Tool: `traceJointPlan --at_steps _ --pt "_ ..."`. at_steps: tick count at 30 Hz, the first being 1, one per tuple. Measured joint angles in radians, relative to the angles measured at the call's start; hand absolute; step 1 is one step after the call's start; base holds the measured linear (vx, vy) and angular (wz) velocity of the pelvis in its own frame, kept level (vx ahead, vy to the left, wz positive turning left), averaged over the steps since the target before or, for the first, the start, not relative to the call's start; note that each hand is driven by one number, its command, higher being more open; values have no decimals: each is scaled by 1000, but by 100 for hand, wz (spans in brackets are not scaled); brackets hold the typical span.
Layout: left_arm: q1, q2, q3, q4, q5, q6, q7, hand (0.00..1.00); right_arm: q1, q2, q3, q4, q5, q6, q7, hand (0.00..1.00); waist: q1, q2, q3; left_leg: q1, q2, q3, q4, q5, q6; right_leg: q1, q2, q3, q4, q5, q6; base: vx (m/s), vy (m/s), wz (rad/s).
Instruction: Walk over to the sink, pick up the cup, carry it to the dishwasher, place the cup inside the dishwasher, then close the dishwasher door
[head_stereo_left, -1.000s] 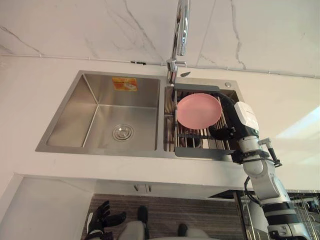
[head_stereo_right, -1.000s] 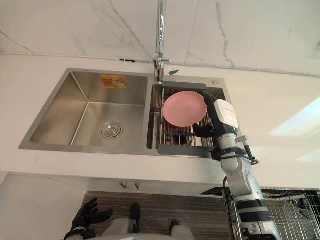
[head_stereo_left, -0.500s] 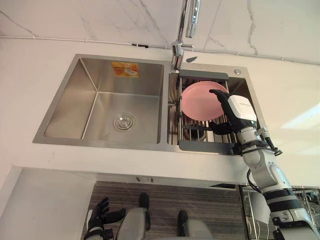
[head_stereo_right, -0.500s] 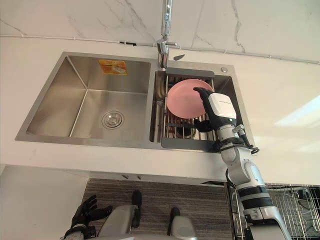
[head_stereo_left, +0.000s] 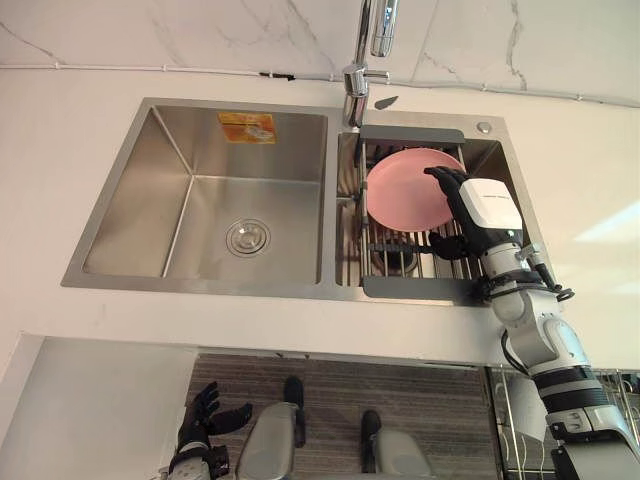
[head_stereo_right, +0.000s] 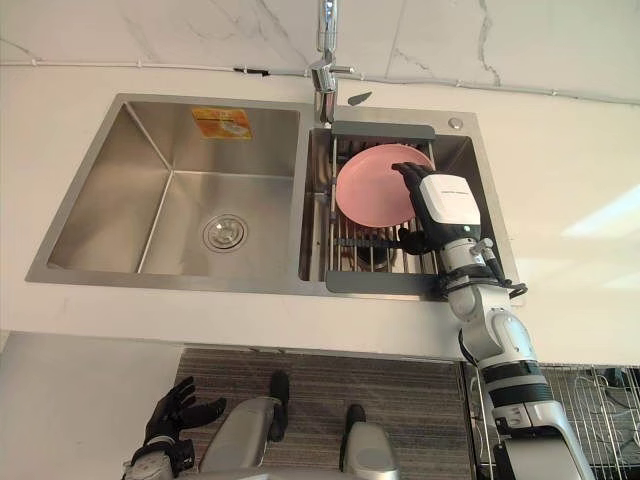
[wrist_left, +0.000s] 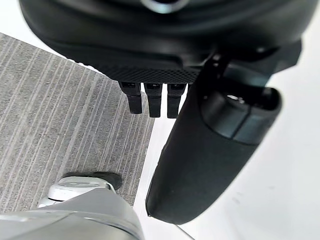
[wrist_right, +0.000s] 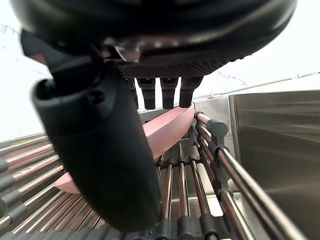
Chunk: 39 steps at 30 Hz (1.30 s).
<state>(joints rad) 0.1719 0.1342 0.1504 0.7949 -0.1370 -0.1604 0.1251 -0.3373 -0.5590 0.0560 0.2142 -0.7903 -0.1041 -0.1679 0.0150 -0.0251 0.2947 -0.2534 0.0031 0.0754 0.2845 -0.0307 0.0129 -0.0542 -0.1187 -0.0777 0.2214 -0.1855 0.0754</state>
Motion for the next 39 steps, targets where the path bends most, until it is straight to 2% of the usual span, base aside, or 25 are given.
traceJointPlan --at_steps 5,6,14,21,26,30,35,39 --pt "0 -1 -2 1 0 0 0 90 -8 0 1 6 -20 5 -29 90 -2 6 3 0 -6 -6 -7 0 0 -1 -3 0 1 0 0 0 0 0" --pt "0 -1 -4 2 0 0 0 90 -8 0 1 6 -20 6 -34 30 -2 7 4 0 -8 -9 -10 1 -2 -1 -4 0 1 0 0 0 0 0" --pt "-5 -4 -35 8 -2 0 1 90 -20 -10 28 8 -37 1 -55 30 -3 13 4 17 -12 -15 -60 35 -5 -5 -5 -4 0 1 -1 -2 -5 1" --pt "-22 -1 -52 40 -5 -2 1 90 -25 -17 46 7 -34 -38 -55 30 -2 20 3 41 -11 -33 -126 86 -9 -7 3 -15 -1 5 -10 -14 -35 7" --pt "-20 -6 -61 47 -9 -1 1 90 -29 -18 45 5 -24 -37 -55 30 -2 37 -4 43 -8 -33 -135 92 -12 -8 6 -14 -4 9 -11 0 0 0" --pt "-20 -6 -61 46 -9 -1 0 90 -20 -14 45 -9 -15 -36 -55 30 0 39 -5 56 -5 -31 -155 101 -14 0 10 -11 -17 16 -13 6 -4 -1" --pt "-18 -7 -60 40 -8 1 0 90 47 -6 20 -104 11 -33 -56 30 7 47 -10 81 -2 -25 -181 114 -5 17 14 -5 -38 32 -3 45 -20 -5" --pt "-11 -8 -51 28 -4 1 -1 90 90 17 -50 -231 55 -37 -56 30 2 57 -17 113 2 -24 -199 113 -6 42 19 1 -52 45 -4 49 -21 -3"
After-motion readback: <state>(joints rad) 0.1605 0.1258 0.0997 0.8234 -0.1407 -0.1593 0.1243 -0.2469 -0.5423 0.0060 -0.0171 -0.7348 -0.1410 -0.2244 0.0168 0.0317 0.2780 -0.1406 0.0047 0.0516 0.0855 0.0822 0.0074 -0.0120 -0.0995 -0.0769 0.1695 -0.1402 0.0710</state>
